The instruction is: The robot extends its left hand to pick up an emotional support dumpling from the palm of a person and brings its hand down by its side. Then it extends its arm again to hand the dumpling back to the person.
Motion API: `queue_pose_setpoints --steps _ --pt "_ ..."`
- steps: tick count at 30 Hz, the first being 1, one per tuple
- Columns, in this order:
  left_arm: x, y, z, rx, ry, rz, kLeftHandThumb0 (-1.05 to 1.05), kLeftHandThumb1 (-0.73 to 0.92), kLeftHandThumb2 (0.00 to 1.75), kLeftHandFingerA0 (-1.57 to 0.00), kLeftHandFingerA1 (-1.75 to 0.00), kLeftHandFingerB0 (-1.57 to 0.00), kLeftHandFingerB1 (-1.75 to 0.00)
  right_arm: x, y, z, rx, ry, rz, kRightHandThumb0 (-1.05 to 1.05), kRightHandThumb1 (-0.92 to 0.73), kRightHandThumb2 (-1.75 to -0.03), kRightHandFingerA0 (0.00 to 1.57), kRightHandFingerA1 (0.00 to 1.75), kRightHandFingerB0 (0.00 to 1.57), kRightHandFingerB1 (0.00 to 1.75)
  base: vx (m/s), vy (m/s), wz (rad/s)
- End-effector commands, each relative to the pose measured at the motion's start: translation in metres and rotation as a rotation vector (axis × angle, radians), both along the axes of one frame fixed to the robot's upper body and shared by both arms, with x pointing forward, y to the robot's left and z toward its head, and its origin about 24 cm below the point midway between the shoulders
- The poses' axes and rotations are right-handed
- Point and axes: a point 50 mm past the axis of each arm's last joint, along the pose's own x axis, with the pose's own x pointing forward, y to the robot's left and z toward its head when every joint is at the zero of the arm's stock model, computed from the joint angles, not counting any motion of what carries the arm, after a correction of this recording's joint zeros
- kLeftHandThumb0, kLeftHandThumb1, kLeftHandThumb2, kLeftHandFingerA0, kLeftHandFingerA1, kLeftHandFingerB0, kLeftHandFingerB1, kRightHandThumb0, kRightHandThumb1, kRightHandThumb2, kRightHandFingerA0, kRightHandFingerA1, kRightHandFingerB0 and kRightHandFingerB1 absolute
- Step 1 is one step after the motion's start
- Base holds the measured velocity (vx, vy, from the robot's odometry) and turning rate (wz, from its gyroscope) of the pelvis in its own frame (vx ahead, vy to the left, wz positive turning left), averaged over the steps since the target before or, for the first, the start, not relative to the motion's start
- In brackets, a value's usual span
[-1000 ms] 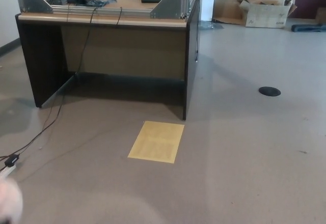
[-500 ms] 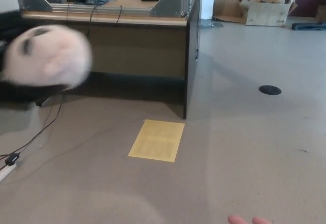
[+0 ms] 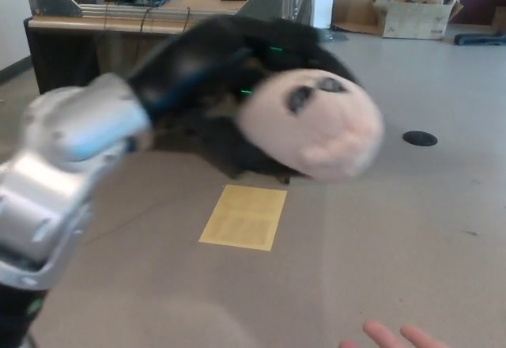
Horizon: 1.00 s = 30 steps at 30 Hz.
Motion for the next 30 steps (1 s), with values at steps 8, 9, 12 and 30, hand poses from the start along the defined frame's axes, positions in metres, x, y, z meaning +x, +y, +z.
queue_pose_setpoints --steps 8,9,12,30 --pt "-0.020 -0.065 -0.036 0.271 0.080 -0.117 -0.15 0.65 0.79 -1.12 -1.12 -0.97 -0.81 0.011 0.007 0.006 0.002 -0.006 0.016 -0.34 -0.62 -0.59 0.75 0.51 0.39 0.35 0.00 0.000 0.00" --pt "-0.022 -0.068 -0.039 0.281 0.078 -0.124 -0.15 0.65 0.79 -1.12 -1.12 -0.97 -0.81 0.011 0.007 0.006 -0.006 -0.004 0.017 -0.34 -0.62 -0.59 0.75 0.51 0.39 0.35 0.00 0.000 0.00" --pt "-0.026 -0.077 -0.050 0.316 0.098 -0.166 -0.15 0.63 0.86 -1.06 -1.15 -0.95 -0.84 0.015 0.007 0.007 0.000 0.019 -0.002 -0.39 -0.58 -0.59 0.81 0.69 0.41 0.39 0.00 0.000 0.00" --pt "-0.038 -0.072 -0.086 0.446 0.134 -0.179 -0.26 0.72 0.62 -0.93 -0.86 -0.68 -0.41 0.020 0.016 0.021 -0.606 -0.119 0.151 -0.47 -0.69 -0.61 0.58 0.47 0.53 0.41 0.00 0.000 0.00"
